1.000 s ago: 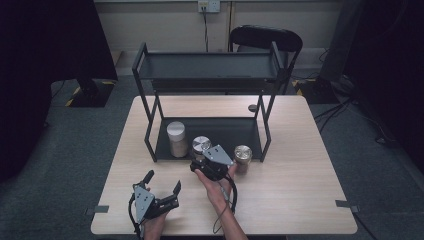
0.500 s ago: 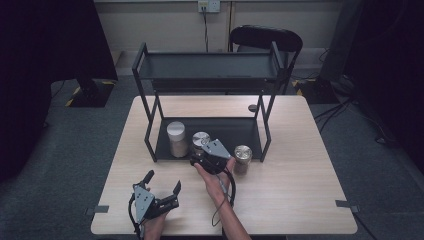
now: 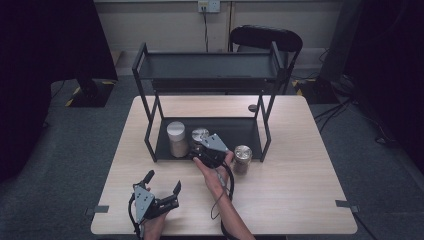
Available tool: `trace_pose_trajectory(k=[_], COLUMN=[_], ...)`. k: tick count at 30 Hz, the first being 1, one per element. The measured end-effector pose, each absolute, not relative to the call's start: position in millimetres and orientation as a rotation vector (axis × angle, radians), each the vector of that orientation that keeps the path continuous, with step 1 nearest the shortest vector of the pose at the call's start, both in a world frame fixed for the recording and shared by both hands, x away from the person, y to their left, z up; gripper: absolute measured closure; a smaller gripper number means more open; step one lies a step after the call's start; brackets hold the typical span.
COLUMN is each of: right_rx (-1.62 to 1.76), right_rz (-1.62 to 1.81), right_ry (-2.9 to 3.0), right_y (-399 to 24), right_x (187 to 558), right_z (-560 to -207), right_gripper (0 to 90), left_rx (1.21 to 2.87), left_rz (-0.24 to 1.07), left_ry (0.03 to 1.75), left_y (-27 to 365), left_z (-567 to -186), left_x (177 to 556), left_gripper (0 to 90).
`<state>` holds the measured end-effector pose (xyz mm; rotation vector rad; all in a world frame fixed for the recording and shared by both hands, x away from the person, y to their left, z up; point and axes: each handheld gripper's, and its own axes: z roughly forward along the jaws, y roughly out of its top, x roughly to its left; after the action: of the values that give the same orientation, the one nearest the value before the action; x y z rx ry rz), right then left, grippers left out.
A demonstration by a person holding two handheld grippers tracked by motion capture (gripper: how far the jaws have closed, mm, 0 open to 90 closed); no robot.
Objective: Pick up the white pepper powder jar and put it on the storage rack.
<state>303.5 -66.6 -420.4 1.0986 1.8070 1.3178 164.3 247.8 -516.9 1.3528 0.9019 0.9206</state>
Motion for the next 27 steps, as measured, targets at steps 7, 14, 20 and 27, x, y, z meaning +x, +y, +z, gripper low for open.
trace_pose_trajectory(k=[7,14,20,27], right_rx=[1.121,1.161,1.164,1.173], right_rz=[1.304,1.299,1.275,1.27], right_ry=[1.819,1.828,1.835,1.839], right_y=[-65,-68,-65,-63], right_x=[314,325,330,335], right_z=[-423,-428,-428,-428], right_gripper=[30.4,30.5,30.4,30.5], left_rx=[1.35,1.351,1.352,1.348], left_rz=[0.916,0.916,0.915,0.912], left_ry=[0.906,0.903,0.899,0.902], left_y=[248,248,249,249], left_z=[-517,-517,-517,-517], left_x=[165,165,165,165], left_gripper=[1.8,1.7,1.8,1.8])
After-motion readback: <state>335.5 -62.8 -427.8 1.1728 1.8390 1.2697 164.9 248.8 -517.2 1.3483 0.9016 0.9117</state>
